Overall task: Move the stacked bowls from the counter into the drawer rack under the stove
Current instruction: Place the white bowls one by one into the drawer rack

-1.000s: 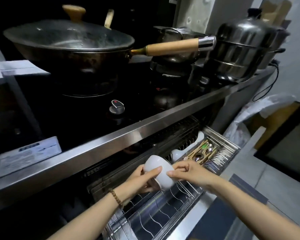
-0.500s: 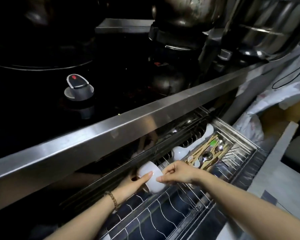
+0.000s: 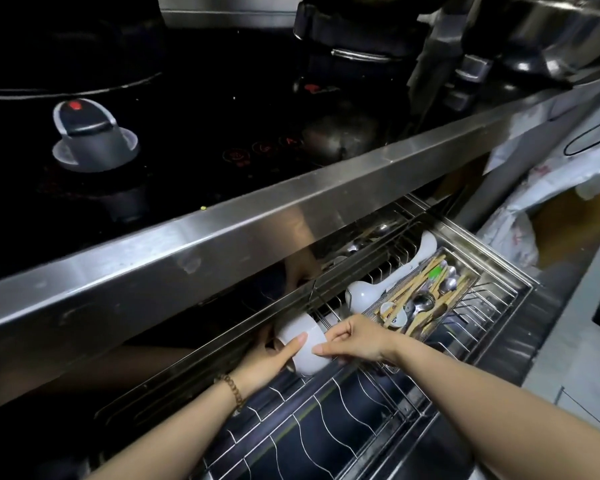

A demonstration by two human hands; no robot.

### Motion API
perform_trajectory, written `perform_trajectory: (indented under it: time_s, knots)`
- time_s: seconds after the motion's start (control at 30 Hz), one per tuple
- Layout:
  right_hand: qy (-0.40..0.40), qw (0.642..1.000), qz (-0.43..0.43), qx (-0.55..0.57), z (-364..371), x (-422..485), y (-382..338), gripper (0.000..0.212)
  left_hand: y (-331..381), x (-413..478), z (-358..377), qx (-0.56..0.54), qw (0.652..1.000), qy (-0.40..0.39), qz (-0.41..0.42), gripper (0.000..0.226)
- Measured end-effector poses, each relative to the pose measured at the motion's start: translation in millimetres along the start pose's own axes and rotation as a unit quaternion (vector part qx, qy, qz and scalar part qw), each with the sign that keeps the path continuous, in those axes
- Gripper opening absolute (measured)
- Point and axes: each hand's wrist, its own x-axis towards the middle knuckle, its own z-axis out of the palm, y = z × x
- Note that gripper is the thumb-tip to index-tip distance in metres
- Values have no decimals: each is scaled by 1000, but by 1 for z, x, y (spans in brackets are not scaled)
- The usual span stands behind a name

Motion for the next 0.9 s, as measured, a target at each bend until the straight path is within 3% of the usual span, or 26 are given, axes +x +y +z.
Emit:
perform_trajectory:
  time_s: [0.2, 0.33, 0.43, 0.53, 0.73, 0.9]
  knots:
    - [1, 1000, 12, 0, -1, 3, 4, 15, -4, 3, 1, -3, 1000, 9, 4, 94]
    - [3, 999, 32, -12, -3, 0, -1, 35, -1, -4, -5, 24, 999, 8, -20, 86]
    - [33, 998, 48, -35, -5, -11, -5, 7, 6, -19, -11, 29, 999, 10, -31, 68]
    - [75, 996, 54, -23, -9, -28, -10, 38, 16, -38, -16, 20, 1000, 12, -14, 56]
    - [140, 990, -7, -18, -4, -97, -34, 45, 41, -87, -23, -17, 999, 12, 30, 48]
    - [181, 979, -57, 73, 10, -165, -47, 41, 70, -143, -32, -25, 995, -3, 98, 42]
